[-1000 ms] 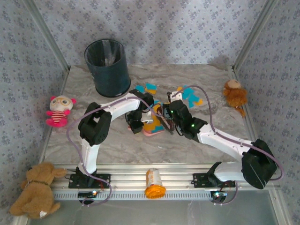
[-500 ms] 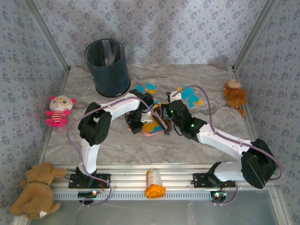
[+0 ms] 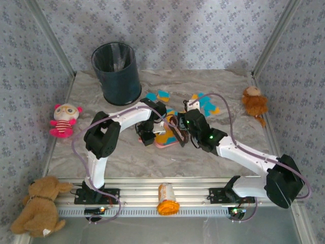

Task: Sweep away the paper scraps from the table

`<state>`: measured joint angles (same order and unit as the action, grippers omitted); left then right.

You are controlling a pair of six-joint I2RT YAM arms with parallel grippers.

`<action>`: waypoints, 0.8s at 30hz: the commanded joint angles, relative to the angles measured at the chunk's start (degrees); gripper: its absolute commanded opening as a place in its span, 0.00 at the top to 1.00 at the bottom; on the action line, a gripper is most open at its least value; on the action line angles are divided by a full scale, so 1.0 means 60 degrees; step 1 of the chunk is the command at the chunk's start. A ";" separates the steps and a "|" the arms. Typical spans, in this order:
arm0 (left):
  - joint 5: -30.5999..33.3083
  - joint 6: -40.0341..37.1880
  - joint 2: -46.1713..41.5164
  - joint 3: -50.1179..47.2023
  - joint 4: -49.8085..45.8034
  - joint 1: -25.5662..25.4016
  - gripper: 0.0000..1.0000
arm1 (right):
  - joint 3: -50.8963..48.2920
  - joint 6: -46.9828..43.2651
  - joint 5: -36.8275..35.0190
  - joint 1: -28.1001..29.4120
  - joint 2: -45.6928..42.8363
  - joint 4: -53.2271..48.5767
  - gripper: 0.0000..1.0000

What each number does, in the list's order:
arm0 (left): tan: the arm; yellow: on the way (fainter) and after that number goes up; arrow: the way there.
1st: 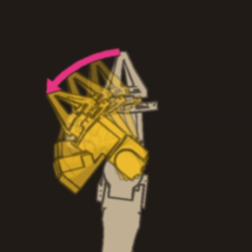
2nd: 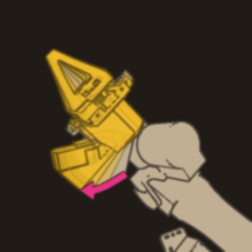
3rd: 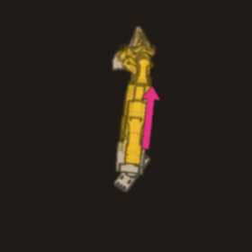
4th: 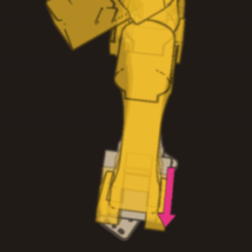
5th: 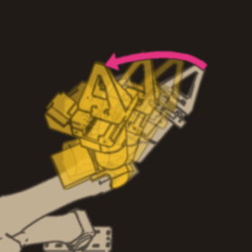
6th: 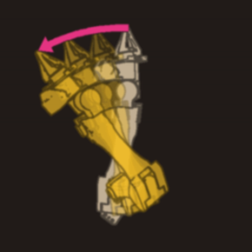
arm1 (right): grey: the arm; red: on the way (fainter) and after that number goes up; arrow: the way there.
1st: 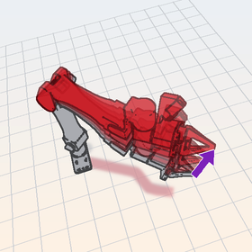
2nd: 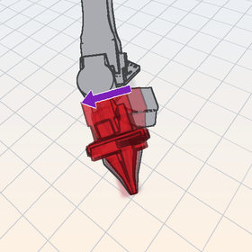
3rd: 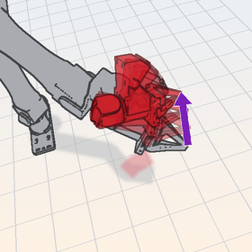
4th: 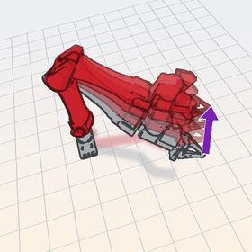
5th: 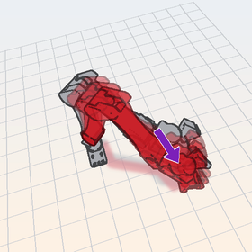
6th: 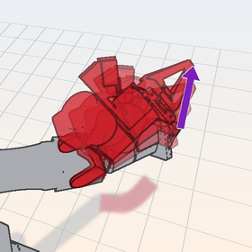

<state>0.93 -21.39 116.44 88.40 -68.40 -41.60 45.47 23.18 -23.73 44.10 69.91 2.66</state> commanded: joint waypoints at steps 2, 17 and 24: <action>-0.0080 0.0106 -0.0599 -0.0222 -0.0030 -0.0097 1.00 | 0.0095 0.0114 -0.0326 0.0029 -0.0754 -0.0174 1.00; -0.0894 0.0320 -0.2097 -0.0327 0.0219 0.0015 1.00 | -0.0393 -0.0254 0.0359 -0.1651 -0.2486 -0.1408 1.00; -0.1473 0.0712 -0.2500 0.0058 0.0342 0.0290 1.00 | -0.0575 -0.0179 0.0646 -0.2183 -0.2628 -0.1465 1.00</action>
<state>-5.02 -18.76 104.01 86.21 -66.54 -40.82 42.26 22.48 -21.04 31.70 55.48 -6.26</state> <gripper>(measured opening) 0.262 0.274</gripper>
